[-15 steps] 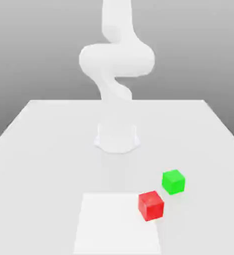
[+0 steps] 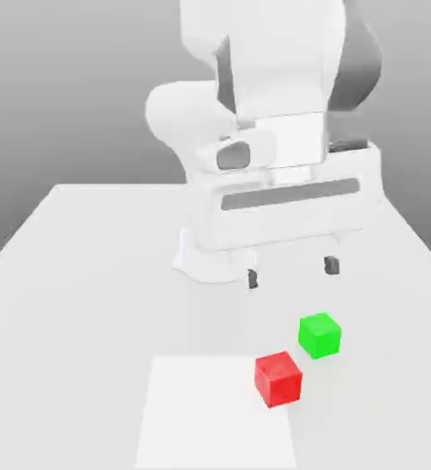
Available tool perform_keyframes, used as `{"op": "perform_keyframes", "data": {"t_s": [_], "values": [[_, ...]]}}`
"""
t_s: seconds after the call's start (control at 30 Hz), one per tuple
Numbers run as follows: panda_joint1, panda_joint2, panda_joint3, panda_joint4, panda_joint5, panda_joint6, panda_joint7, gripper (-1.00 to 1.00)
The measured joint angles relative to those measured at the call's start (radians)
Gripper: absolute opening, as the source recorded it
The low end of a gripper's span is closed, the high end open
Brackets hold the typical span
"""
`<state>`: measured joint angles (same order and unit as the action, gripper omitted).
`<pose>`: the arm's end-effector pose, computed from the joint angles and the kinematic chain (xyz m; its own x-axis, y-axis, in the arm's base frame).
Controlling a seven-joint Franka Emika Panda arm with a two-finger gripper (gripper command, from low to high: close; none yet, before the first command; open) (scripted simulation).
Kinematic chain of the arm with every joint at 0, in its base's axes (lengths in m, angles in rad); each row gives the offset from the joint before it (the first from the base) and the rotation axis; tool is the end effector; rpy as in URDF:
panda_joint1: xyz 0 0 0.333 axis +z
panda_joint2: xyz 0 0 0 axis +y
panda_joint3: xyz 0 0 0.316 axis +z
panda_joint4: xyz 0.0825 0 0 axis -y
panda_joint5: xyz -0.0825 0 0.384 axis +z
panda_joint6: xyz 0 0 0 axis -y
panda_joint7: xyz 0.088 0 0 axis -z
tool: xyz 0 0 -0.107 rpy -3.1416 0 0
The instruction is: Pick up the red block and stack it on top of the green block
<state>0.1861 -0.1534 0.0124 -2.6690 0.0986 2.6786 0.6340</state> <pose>0.4214 0.0815 0.3037 0.8604 -0.5005 0.0958 -0.4863 -0.8626 -0.1397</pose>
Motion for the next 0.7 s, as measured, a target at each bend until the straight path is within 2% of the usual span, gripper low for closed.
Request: {"op": "perform_keyframes", "data": {"t_s": [0.13,0.33,0.37,0.57,0.7], "values": [[0.019,0.140,0.016,-0.081,-0.075,0.089,0.033,0.00],[0.030,0.353,0.001,-0.073,-0.118,0.264,0.057,0.00],[0.031,0.387,0.000,-0.068,-0.119,0.294,0.059,-1.00],[0.030,0.405,0.000,-0.066,-0.124,0.308,0.063,-1.00],[0.027,0.310,0.005,-0.079,-0.119,0.228,0.058,-1.00]]}}
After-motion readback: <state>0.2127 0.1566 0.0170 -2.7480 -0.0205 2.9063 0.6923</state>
